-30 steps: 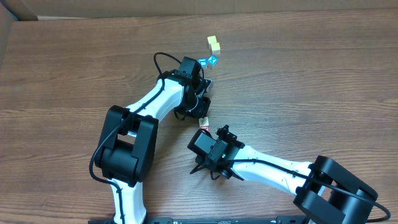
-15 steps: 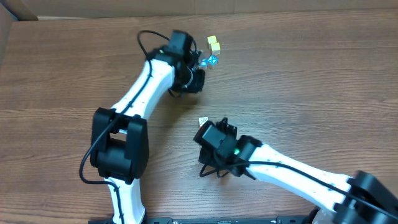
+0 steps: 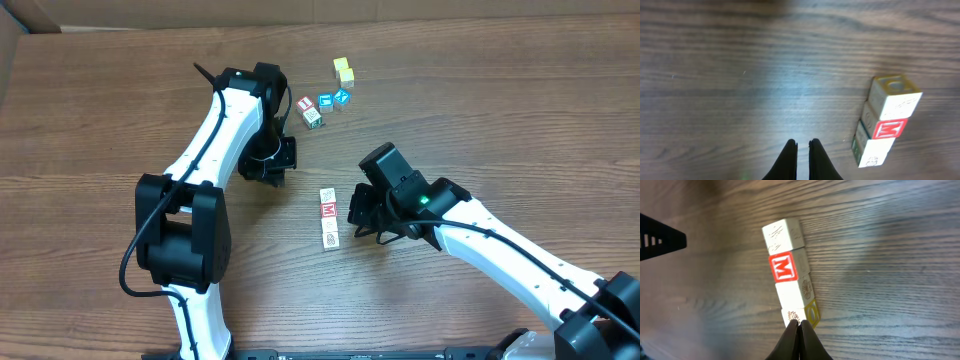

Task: Flip 4 blocks

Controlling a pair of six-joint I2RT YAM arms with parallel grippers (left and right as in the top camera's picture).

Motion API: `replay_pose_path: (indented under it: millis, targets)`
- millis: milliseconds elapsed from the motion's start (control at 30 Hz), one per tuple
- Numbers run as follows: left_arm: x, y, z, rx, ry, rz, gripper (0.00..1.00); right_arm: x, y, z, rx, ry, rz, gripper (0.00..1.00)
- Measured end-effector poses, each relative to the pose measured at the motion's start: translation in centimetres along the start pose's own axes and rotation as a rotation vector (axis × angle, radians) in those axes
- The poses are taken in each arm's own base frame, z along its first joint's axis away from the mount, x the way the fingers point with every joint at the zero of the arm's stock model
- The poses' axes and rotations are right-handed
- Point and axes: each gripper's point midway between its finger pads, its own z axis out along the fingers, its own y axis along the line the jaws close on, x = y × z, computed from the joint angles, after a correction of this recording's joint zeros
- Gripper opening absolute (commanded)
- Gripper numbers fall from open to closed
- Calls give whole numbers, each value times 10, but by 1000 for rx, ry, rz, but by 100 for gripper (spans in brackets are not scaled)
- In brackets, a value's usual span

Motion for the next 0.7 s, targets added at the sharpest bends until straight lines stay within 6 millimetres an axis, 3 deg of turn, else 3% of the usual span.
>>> replay_pose_path:
  millis: [167,300,400,533,700]
  targets:
    - [-10,23,-10,28,-39,-102,4,9,20,8,-48,3,-107,4]
    - [-19,59,-44,82,-146,-226,4,27,50,29,-98,-6,-233,4]
    - [-12,79,-71,99,-209,-279,4,45,61,47,-73,10,-308,4]
    - [-6,77,-80,97,-229,-276,4,63,68,66,92,76,-412,4]
    - [-3,76,-76,88,-213,-274,6,49,103,70,186,71,-471,4]
